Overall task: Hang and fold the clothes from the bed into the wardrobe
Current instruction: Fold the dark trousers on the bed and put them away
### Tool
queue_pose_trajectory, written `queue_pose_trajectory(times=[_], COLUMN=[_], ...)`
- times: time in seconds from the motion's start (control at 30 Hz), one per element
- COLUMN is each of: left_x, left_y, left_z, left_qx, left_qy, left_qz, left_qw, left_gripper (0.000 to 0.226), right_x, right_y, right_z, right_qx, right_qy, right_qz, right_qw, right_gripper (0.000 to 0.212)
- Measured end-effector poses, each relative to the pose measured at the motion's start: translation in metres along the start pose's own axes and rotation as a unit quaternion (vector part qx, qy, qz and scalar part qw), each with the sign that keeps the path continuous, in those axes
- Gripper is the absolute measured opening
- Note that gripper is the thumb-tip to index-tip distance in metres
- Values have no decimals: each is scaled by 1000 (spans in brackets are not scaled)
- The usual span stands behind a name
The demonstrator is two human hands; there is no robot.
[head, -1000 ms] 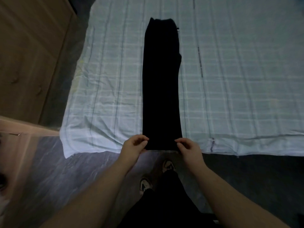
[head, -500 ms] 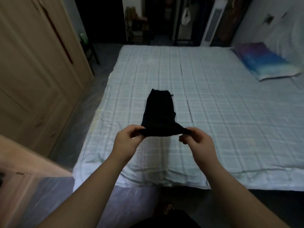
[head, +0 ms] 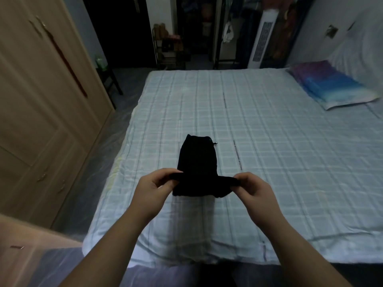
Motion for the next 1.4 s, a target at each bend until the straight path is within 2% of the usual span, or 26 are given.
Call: queue_pose_trajectory(times=[0.1,0.27,0.43,0.53,0.63,0.77,0.87,0.97,1.1,1.2,1.27,1.4], left_x=[40,133,232,284,338,411,459,501,535,541,542,550], left_y=[-11,-32,-51,-62,-75,-103,-130,-155,-181,-195,-200,-207], left_z=[-9,-32,-74,-105,-147,-226,-296,-359,-414,-442,-455,-466], left_qx=[11,10,25,17,11,37,79,137,242,298,311,365], left_qy=[16,66,120,139,152,168,184,202,180,148,123,78], left_qz=[-9,3,7,18,20,6,-23,-40,-29,-30,-21,-44], left_qw=[1000,998,992,990,988,985,980,969,953,943,942,927], left_gripper=[26,24,19,19,19,14,9,5,8,18,29,21], right_x=[42,139,241,299,356,428,473,512,538,544,544,544], right_y=[6,15,15,12,10,3,-1,-3,-4,-6,-8,-15], right_z=[13,46,87,124,181,266,329,384,433,456,469,488], right_qx=[8,23,23,21,12,8,-28,-109,-231,-268,-276,-337], right_qy=[-20,-68,-110,-128,-152,-185,-212,-226,-212,-176,-148,-33], right_qz=[18,-6,-29,-17,18,69,95,114,98,104,114,99], right_qw=[1000,997,993,991,988,980,972,961,944,941,943,936], right_gripper=[16,20,22,23,14,12,7,6,8,5,11,16])
Point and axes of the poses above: each hand's wrist, its own x-axis towards the middle knuckle, its own y-axis out of the back of the hand, z = x × y, the point moved 3 cm from there along x, towards the middle knuckle, and after that the axes turned 10 degrees about x, right-handed, at the moved point
